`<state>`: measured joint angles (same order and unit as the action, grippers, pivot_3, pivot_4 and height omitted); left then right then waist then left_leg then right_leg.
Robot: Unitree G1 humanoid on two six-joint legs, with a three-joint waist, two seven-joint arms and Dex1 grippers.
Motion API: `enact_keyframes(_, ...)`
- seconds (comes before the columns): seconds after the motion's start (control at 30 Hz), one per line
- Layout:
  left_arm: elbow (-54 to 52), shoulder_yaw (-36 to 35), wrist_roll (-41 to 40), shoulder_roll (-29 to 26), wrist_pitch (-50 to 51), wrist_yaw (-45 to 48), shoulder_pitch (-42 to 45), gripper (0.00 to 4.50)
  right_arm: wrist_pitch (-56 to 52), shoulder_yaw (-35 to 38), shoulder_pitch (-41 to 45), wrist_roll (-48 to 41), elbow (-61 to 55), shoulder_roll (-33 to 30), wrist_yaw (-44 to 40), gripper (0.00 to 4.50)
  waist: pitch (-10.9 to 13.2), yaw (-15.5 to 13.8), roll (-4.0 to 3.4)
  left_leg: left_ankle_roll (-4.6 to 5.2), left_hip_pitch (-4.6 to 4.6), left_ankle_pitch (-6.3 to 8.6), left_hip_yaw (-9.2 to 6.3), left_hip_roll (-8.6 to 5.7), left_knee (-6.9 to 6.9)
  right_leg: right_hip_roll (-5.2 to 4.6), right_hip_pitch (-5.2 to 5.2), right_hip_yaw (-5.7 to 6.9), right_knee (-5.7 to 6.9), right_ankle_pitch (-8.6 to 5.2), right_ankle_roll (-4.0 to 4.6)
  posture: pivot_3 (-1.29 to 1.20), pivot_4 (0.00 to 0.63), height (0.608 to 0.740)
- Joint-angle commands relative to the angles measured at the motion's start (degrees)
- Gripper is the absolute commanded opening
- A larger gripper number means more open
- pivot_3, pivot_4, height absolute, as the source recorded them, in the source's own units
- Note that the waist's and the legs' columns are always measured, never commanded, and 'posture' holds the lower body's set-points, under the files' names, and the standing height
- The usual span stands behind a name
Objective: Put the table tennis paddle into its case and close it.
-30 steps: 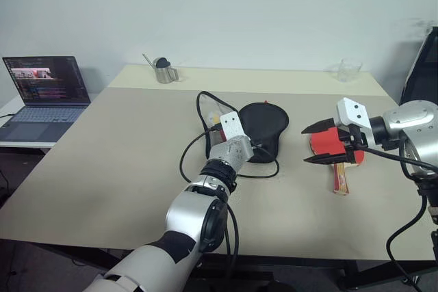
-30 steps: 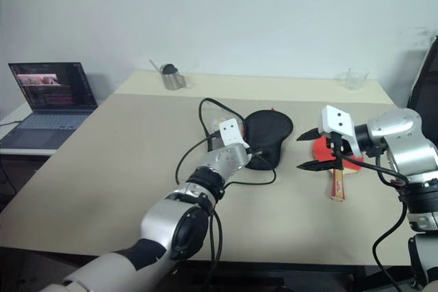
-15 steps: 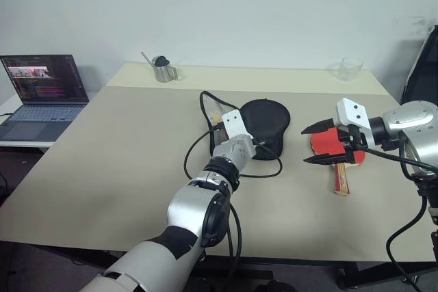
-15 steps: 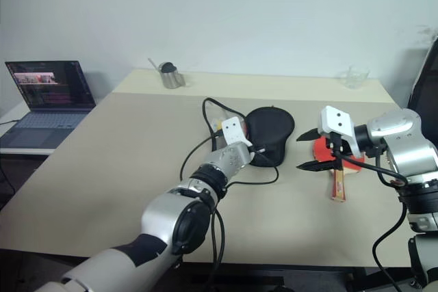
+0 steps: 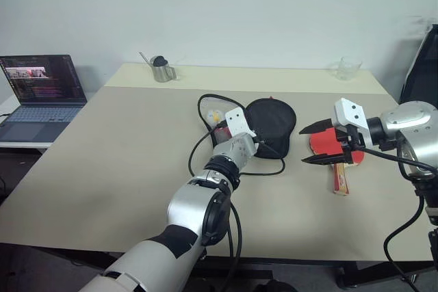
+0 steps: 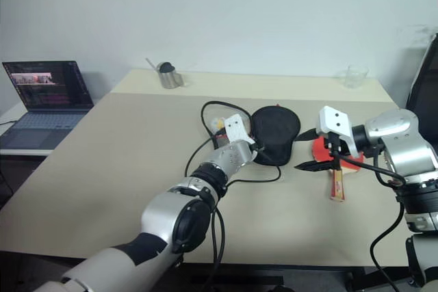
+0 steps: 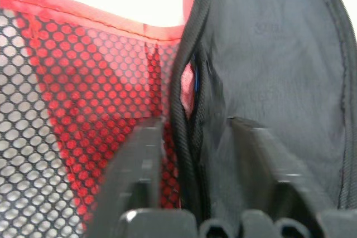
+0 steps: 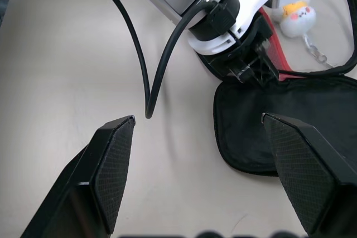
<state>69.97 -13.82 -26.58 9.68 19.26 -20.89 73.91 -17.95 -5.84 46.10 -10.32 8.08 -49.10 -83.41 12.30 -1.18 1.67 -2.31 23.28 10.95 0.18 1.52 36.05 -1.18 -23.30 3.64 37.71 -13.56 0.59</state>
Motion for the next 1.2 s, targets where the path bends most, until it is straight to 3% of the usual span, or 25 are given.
enact_keyframes(0.03,-1.6,1.4,0.9,14.5,1.2,0.8,5.3,3.56,0.9,0.2,2.0,-0.8,-0.1,0.0,0.1,3.97,0.0,0.1,0.0,0.0,-0.01,0.0,0.0,0.01,0.0,0.01,0.0,0.0,0.0,0.0,0.0,0.0,0.15,0.74)
enact_keyframes(0.1,-2.9,2.0,0.6,13.9,2.0,4.4,5.2,4.24,1.1,0.2,2.3,-0.7,0.3,0.2,0.0,3.97,0.0,0.2,0.0,0.0,-0.03,0.0,0.0,0.02,0.0,0.02,0.0,0.0,0.03,0.0,0.0,0.0,0.15,0.74)
enact_keyframes(0.33,-11.7,6.7,3.4,6.7,12.1,8.4,4.0,4.24,1.5,1.2,2.8,-1.2,1.7,-0.1,0.2,3.97,0.0,0.2,-0.01,0.0,0.01,0.0,0.0,0.01,0.0,0.03,-0.01,-0.01,0.02,0.0,0.0,0.0,0.15,0.74)
enact_keyframes(0.53,-30.2,15.8,8.3,-4.3,21.8,20.9,0.3,4.24,1.6,2.8,2.1,-1.6,3.0,-1.8,0.3,3.97,0.0,0.2,-0.02,-0.19,0.18,-0.11,0.01,0.02,-0.04,0.04,-0.23,-0.05,0.04,0.0,0.02,0.0,0.15,0.74)
enact_keyframes(0.73,-51.4,25.2,9.6,-17.7,30.3,37.6,-11.5,4.24,0.7,4.5,0.1,-1.7,2.7,-3.6,2.2,3.97,0.0,1.5,-0.06,-0.21,-0.06,-0.11,0.1,0.17,-0.13,0.03,-0.22,-0.29,0.21,-0.06,0.12,0.0,0.15,0.74)
enact_keyframes(0.83,-56.7,28.9,11.0,-24.3,29.6,45.2,-16.3,4.24,-0.6,5.8,-1.7,-1.5,1.7,-4.0,4.8,3.97,0.0,1.4,-0.07,-0.2,-0.15,-0.1,0.1,0.21,-0.14,0.03,-0.22,-0.31,0.33,-0.07,0.15,0.0,0.15,0.74)
enact_keyframes(0.93,-61.0,31.2,13.8,-33.3,23.9,53.4,-20.3,4.24,-4.3,6.2,-3.3,1.5,1.9,-3.7,12.6,3.97,0.0,1.4,-0.07,-0.05,-0.14,-0.02,0.12,0.2,-0.09,0.02,-0.22,-0.33,0.35,-0.03,0.23,0.0,0.15,0.74)
enact_keyframes(1.07,-64.6,27.1,12.4,-42.8,16.7,63.4,-23.1,4.24,-14.2,5.0,-5.1,4.1,-0.1,-2.6,21.1,3.97,0.0,1.3,-0.07,-0.03,-0.14,-0.01,0.16,0.23,-0.09,-0.01,-0.22,-0.35,0.33,0.0,0.28,0.0,0.15,0.74)
enact_keyframes(1.2,-66.2,23.5,11.0,-48.8,10.6,71.4,-25.0,4.24,-27.6,6.0,-5.1,4.4,-2.4,-0.1,29.2,3.97,0.0,1.1,-0.07,-0.01,-0.04,0.0,0.12,0.23,-0.08,-0.02,-0.25,-0.3,0.27,0.0,0.29,0.0,0.15,0.74)
